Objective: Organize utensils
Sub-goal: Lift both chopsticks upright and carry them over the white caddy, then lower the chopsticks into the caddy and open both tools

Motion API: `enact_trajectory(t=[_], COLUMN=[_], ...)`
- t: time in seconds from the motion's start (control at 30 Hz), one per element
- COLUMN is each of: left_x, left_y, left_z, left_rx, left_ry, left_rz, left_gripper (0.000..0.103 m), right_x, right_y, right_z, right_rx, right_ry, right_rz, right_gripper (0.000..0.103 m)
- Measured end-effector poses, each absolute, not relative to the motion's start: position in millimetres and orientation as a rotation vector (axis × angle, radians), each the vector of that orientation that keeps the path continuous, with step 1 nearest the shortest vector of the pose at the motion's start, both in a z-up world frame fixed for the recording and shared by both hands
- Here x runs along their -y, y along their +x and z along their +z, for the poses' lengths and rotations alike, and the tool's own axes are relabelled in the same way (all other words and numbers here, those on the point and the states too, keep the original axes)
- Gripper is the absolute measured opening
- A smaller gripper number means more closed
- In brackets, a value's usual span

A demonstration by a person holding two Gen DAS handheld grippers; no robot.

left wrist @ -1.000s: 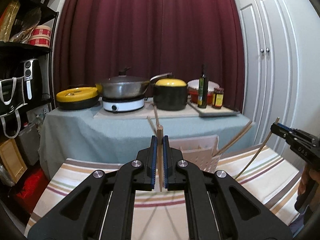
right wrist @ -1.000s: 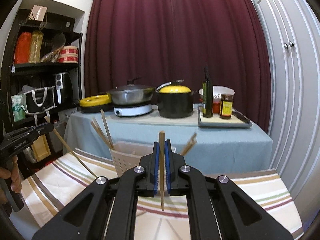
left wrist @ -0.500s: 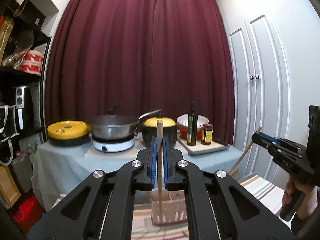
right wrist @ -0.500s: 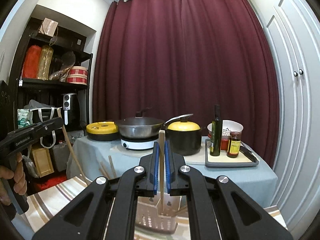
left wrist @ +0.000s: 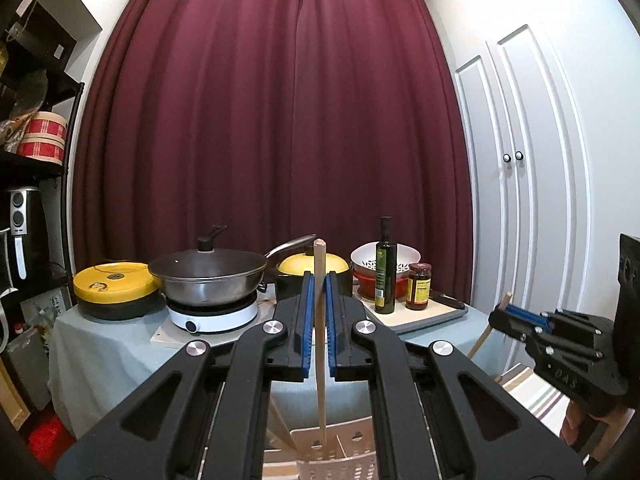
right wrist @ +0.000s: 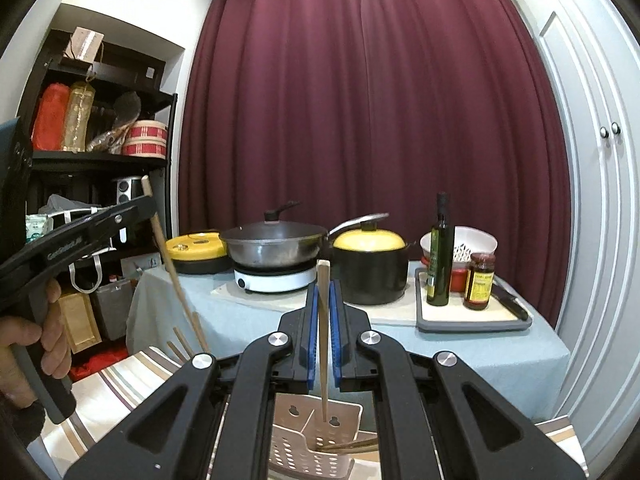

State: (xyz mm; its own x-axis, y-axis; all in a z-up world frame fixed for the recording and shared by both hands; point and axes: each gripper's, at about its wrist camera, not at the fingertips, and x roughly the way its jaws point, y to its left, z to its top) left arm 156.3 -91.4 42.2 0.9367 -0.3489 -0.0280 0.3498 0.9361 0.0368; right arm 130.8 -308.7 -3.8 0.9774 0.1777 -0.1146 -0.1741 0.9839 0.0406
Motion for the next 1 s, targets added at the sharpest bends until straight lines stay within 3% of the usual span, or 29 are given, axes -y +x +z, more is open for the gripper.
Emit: enact_trajectory(t=[0.5, 0.83, 1.0], left_x=[107, 98, 87], left_y=[211, 194, 168], left_z=[-20, -32, -37], left_rx=[-0.162, -0.213, -0.225], left_ry=[0.078, 0.070, 0.069], left_rz=[-0.360, -0.375, -0.380], left_gripper=[0.006, 0.041, 0.048], right_x=[312, 313, 308], right_y=[165, 138, 108], right_z=[-49, -43, -47], right_rx=[-0.234, -0.196, -0.188], right_ry=[0.036, 0.038, 0.018], right_rz=[0.154, 0.138, 0.113], right_gripper=[0.007, 0.031, 0.034])
